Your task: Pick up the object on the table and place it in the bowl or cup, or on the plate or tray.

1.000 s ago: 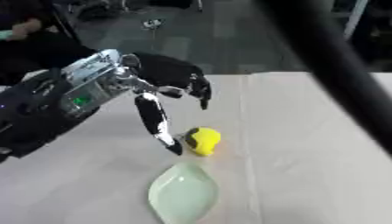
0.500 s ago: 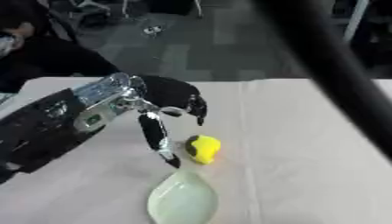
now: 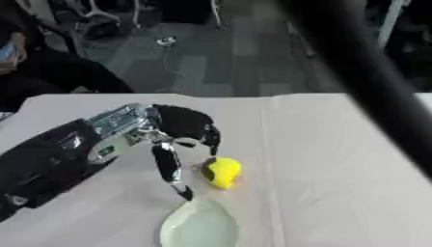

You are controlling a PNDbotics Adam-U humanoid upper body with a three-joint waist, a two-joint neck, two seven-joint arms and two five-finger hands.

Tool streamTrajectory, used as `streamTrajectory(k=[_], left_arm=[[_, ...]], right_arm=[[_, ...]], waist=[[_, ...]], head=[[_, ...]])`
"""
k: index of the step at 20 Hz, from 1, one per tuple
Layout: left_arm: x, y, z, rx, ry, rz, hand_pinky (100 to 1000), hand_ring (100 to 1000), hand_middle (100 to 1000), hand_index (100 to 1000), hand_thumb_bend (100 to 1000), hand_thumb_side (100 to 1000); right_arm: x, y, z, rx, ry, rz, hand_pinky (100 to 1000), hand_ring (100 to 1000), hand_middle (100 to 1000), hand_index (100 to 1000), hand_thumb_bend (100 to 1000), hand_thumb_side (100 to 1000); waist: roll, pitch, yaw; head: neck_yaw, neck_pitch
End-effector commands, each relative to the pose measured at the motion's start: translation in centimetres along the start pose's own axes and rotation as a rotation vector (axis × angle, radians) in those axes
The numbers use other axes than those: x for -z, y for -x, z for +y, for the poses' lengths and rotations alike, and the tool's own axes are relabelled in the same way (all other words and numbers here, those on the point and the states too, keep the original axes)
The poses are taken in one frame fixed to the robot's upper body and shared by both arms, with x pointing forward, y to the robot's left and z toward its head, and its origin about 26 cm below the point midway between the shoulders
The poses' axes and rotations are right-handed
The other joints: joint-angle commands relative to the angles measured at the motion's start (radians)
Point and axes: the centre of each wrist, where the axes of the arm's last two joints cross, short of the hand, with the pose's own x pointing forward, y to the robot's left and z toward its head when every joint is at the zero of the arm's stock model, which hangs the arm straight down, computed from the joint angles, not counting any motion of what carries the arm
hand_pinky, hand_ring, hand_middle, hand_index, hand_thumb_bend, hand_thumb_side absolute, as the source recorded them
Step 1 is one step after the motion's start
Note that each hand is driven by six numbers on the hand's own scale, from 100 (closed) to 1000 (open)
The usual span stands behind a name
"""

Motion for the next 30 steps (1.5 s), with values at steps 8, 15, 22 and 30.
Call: streamTrajectory(k=[8,15,22,30], left_arm=[[0.1,0.9,-0.3,0.023,0.008,0.03,961,806,778,775,622,719],[0.2,2.7,-0.5,0.057,-0.042,0.133,962,809,790,782,620,728],[0.8,2.8,-0.5,0.07,-0.076,0.116,957,806,790,784,626,724],[1.2,2.5,-0.8,0.064,-0.071,0.089,957,806,788,784,628,720]], right_arm=[[1.3,0.0,-0.6,0.028,-0.022,-0.065,189,383,419,305,100,864],[2.1,0.2,-0.8,0.051,-0.022,-0.085,190,383,420,311,100,863],[2.9,0.3,-1.3,0.073,-0.023,-0.108,193,383,421,320,103,858],[3.8,0.4,-1.9,0.097,-0.02,-0.13,197,383,421,329,105,849]], waist=[[-0.002,-0.006,-0.008],[0.001,0.003,-0.027],[0.01,0.01,-0.045],[0.019,0.015,-0.059]], head=[[0.023,0.009],[0.049,-0.002],[0.069,-0.002],[0.084,0.0]])
